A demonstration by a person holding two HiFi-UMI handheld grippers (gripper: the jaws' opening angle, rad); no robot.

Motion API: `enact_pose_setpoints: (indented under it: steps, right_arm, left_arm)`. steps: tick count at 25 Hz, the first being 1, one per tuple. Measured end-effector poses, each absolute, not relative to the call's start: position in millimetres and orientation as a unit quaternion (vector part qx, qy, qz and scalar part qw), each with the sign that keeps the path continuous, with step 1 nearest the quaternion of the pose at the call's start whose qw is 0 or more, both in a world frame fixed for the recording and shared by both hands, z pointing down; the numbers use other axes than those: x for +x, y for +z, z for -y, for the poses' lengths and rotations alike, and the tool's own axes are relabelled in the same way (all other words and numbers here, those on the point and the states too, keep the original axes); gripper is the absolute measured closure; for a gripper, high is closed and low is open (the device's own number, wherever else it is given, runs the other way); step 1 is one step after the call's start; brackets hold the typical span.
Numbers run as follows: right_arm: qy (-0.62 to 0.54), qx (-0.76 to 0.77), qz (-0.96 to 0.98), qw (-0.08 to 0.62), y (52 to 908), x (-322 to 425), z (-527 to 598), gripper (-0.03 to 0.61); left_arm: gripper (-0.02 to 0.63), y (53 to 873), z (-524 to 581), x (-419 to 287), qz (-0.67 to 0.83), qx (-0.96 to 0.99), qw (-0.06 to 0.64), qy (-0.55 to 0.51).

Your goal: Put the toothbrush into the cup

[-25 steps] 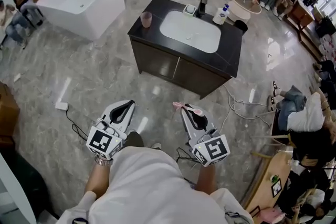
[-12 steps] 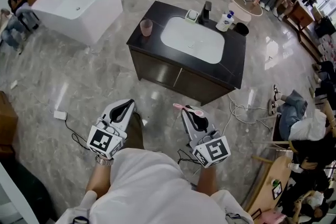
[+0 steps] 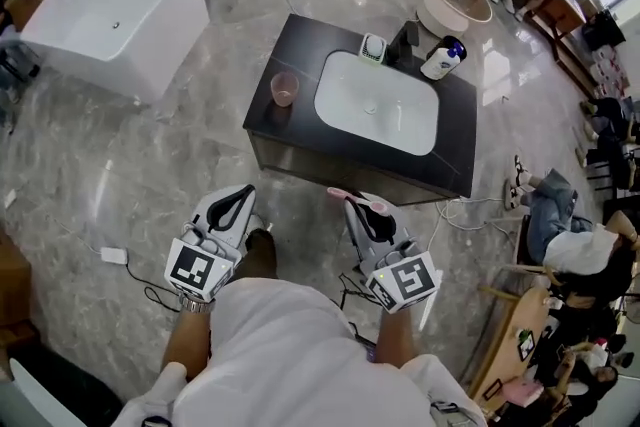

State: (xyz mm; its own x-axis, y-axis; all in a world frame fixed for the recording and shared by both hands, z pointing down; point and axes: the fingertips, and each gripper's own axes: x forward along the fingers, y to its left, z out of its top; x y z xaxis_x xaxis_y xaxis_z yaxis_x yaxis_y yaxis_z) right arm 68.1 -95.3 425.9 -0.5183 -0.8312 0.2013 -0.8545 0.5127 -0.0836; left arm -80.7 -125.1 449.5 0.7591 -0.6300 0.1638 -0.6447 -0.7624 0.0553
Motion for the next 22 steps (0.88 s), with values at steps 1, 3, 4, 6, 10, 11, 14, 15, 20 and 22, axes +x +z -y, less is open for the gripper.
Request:
enact_pose_setpoints:
  steps: [1,3,4,6,10,11,14,15,20,22]
  right_arm:
    - [0.088,0.489,0.865,0.07,425,61,111,0.52]
    - [0.091,0.494,0.862,0.076,423,48,139,0.52]
    - [0.09,0.495,0.861,0.078,422,42,154,0.52]
    - [0.086,0.494,0.861,0.083,421,29,182,0.52]
    - [0.09,0.489,0.862,0.099,428,17,214,0.52]
    - [0.09,0.486,0.863,0.101,429,16,221,0.52]
    - [0.088,0.472,0.871,0.101,427,13,246,0.52]
    - [0.087,0.466,0.875,0.098,426,12,254,0.52]
    - [0.08,0.446,0.886,0.097,420,19,277,0.52]
    - [0.075,0.445,0.887,0.096,418,24,289,0.52]
  left_arm:
    - [0.612,449,141,-86,0.336,0.938,0.058,0.067]
    - [0.612,449,170,-97,0.328,0.94,0.065,0.065]
    - [0.612,449,186,-103,0.326,0.941,0.066,0.063]
    - [0.612,449,215,-113,0.323,0.942,0.061,0.059]
    - [0.612,453,247,-122,0.325,0.942,0.065,0.051]
    - [0.612,455,252,-124,0.328,0.941,0.069,0.05]
    - [0.612,454,267,-125,0.34,0.936,0.077,0.051]
    - [0.612,453,270,-125,0.344,0.934,0.077,0.052]
    - [0.612,443,277,-116,0.368,0.925,0.081,0.043]
    - [0.612,439,281,-110,0.371,0.925,0.072,0.044]
